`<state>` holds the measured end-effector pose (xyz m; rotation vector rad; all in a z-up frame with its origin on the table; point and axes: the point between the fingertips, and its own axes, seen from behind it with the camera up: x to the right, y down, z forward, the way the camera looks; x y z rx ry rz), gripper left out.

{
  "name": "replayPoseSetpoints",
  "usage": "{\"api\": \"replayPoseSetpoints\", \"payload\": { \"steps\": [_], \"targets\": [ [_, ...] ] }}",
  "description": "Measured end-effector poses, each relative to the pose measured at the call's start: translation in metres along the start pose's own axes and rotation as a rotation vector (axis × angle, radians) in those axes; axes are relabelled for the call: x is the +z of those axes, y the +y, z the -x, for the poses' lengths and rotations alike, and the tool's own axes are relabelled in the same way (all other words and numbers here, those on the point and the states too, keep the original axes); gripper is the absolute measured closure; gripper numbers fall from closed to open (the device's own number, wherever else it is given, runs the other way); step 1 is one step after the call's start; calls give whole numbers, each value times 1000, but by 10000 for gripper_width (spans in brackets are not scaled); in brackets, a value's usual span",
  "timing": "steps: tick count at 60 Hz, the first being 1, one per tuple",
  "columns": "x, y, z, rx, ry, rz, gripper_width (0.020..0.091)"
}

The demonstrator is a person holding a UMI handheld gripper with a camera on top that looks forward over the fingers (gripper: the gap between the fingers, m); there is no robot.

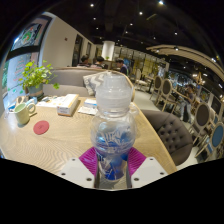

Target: Pour water

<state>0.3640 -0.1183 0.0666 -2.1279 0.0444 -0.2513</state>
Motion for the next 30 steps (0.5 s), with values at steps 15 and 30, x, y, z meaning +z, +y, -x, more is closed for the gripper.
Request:
{"api": "replayPoseSetpoints", "payload": {
  "steps": [15,30],
  "targets": [
    [-15,-93,20,-314,228,-21,745],
    [-11,-214,140,-943,362,-101,745]
  ]
}}
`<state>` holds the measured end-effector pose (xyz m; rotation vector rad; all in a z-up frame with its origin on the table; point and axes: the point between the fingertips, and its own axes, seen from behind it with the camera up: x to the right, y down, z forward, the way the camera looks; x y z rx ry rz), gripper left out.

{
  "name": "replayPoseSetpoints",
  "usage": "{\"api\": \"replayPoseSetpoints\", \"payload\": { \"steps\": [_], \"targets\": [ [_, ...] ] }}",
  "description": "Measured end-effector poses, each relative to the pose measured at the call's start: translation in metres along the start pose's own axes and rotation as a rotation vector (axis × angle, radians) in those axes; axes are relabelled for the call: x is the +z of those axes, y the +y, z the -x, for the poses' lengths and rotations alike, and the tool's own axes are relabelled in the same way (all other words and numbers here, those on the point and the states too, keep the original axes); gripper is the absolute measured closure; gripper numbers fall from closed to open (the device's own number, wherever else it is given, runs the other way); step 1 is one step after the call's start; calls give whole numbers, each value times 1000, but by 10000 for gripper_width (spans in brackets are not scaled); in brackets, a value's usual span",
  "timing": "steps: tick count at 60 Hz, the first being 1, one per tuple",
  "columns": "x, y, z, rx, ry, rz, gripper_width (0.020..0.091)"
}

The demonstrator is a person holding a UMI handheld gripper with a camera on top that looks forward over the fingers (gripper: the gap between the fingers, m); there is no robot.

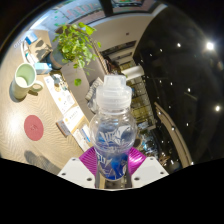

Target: Pour water

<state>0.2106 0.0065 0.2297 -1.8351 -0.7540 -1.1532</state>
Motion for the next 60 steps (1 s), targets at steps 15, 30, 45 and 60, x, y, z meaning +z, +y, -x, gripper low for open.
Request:
{"api": "replayPoseSetpoints", "payload": {
  "steps": [15,30,45,60],
  "targets": [
    [12,-124,53,-608,116,-60,748],
    [21,-146,112,-1035,66,-15,749],
    [15,-150,113,-996,32,-12,749],
    [-12,-143,76,-349,-125,-55,745]
  ]
}}
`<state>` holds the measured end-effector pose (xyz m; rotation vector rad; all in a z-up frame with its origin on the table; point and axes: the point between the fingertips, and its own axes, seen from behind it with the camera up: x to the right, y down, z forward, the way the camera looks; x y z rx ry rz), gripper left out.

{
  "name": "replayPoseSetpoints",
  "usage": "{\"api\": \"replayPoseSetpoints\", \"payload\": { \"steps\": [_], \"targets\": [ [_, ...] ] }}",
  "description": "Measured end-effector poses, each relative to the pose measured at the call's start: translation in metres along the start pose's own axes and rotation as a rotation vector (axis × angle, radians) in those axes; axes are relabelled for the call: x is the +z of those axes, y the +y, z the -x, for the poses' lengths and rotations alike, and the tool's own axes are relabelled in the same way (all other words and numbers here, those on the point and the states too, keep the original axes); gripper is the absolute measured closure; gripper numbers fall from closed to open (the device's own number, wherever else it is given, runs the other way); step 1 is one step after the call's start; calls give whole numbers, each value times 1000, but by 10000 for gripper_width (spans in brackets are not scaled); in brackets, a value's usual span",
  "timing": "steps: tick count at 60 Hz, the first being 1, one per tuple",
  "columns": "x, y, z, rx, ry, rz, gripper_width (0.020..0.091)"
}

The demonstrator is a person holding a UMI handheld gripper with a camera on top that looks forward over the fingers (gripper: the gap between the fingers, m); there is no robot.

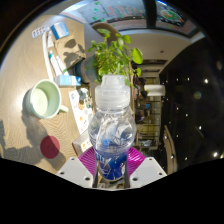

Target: Pour water

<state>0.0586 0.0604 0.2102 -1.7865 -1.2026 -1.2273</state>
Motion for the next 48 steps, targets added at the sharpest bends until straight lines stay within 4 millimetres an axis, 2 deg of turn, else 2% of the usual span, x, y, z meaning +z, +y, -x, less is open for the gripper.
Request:
{"api": "replayPoseSetpoints", "payload": {
  "steps": [7,10,11,14,19,28,41,48],
  "targets": [
    [-13,3,-6,374,-74,-84,743],
    [-16,2,-3,513,-123,-125,743],
    [-19,0,0,556,-133,-129,743],
    [-15,2,11,686,-194,-157,743],
    [-7,2,40,846,-285,-176,744],
    [10,0,91,1099,-405,-226,744],
    [34,10,141,1314,-472,-207,743],
    [33,12,139,1385,-441,-254,738]
  ]
}}
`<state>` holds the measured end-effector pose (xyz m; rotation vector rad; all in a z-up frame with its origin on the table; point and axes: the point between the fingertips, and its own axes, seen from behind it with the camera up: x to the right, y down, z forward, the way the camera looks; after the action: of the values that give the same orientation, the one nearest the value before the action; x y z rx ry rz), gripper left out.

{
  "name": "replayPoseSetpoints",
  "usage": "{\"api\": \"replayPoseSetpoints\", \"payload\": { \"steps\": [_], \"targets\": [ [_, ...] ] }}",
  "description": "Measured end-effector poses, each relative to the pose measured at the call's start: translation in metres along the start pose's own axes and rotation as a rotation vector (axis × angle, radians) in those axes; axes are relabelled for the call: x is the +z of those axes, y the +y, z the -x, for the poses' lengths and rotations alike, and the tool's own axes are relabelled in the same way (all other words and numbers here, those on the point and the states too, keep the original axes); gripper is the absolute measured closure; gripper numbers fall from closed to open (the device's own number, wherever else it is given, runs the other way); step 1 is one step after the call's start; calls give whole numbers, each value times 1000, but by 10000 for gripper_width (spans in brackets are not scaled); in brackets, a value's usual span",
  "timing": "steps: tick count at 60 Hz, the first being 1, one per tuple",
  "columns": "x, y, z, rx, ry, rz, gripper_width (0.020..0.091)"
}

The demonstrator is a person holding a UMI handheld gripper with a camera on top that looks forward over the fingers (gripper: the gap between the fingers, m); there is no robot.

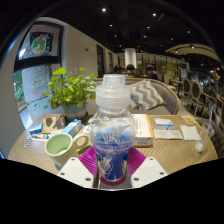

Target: Pour water

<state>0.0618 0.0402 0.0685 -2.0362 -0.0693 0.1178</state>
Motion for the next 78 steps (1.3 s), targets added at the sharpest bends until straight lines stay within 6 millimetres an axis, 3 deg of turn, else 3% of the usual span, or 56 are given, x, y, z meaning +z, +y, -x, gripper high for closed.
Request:
{"api": "replayPoseSetpoints", "payload": {
  "steps": [2,6,14,17,21,24,31,44,52,64,78],
  "targets": [
    [-6,-1,-1,-1,4,-3,734],
    [0,0,1,-7,16,-15,714],
    [1,4,-1,-23,39,26,592],
    [-4,12,-3,-13,55,80,465],
    [-21,19,-5,4,82,145,234],
    [-37,19,-4,10,101,170,263],
    [-86,19,6,-2,139,228,247],
    [-195,7,46,-31,211,283,251],
    [-243,-7,70,-14,236,269,249],
    [-278,-24,85,12,250,232,249],
    [-294,-23,92,10,245,237,248]
  ]
}}
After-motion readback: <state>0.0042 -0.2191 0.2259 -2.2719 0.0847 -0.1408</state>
